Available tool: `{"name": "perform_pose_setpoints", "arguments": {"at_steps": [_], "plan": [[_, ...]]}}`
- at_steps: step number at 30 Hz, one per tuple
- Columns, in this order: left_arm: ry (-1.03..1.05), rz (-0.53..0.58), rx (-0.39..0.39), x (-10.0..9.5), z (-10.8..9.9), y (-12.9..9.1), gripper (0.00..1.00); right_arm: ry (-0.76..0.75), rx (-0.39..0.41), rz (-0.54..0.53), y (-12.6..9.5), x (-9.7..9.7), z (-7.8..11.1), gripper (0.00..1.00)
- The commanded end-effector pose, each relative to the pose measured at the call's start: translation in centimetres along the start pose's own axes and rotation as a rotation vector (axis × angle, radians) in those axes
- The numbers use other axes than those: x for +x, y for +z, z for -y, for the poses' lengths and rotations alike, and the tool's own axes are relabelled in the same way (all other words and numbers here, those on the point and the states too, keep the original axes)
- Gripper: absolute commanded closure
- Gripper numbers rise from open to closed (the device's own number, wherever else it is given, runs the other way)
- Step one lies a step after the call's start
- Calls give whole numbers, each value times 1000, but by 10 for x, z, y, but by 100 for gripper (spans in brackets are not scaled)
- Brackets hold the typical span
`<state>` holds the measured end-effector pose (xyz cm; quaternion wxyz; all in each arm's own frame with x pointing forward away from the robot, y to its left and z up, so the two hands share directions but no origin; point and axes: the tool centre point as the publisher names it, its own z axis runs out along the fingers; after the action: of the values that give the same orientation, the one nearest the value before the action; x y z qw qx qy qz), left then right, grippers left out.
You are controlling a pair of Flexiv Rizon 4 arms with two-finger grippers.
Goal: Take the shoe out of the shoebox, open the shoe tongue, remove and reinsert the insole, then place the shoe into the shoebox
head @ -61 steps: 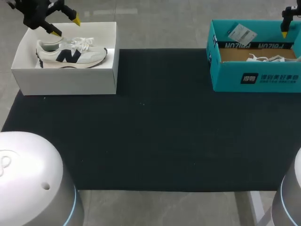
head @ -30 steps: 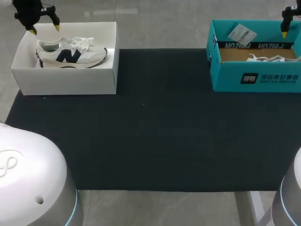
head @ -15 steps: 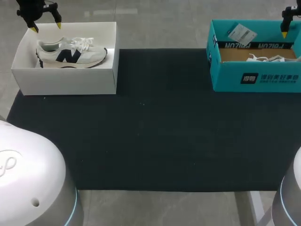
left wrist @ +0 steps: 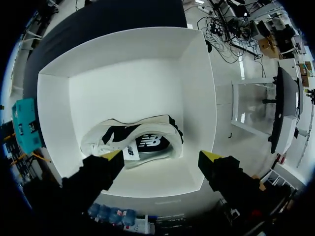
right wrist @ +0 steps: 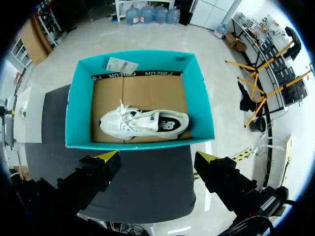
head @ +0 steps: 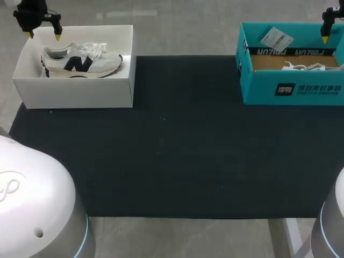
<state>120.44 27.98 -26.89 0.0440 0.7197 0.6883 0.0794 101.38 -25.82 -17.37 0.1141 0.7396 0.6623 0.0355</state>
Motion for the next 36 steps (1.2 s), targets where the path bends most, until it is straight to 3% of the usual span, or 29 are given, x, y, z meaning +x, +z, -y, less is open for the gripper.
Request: {"name": "perform_pose_setpoints", "arguments": {"at_steps": [1, 4, 7, 11, 15, 16, 19, 27, 36], "plan": [[-12, 6, 41, 13, -19, 26, 8, 0, -2, 0, 0, 0, 1, 0], [-2, 5, 59, 16, -19, 32, 11, 0, -2, 0, 0, 0, 1, 0], [-6, 4, 75, 18, -22, 39, 37, 0, -2, 0, 0, 0, 1, 0], [-3, 9, 84, 17, -24, 44, 48, 0, -2, 0, 0, 0, 1, 0], [29, 18, 92, 21, -23, 45, 44, 0, -2, 0, 0, 0, 1, 0], [31, 24, 96, 23, -23, 45, 50, 0, -2, 0, 0, 0, 1, 0], [23, 29, 100, 29, -25, 48, 56, 0, -2, 0, 0, 0, 1, 0], [3, 52, 114, 39, -23, 51, 53, 0, -2, 0, 0, 0, 1, 0], [8, 71, 141, 37, -21, 65, 60, 0, -2, 0, 0, 0, 1, 0]]}}
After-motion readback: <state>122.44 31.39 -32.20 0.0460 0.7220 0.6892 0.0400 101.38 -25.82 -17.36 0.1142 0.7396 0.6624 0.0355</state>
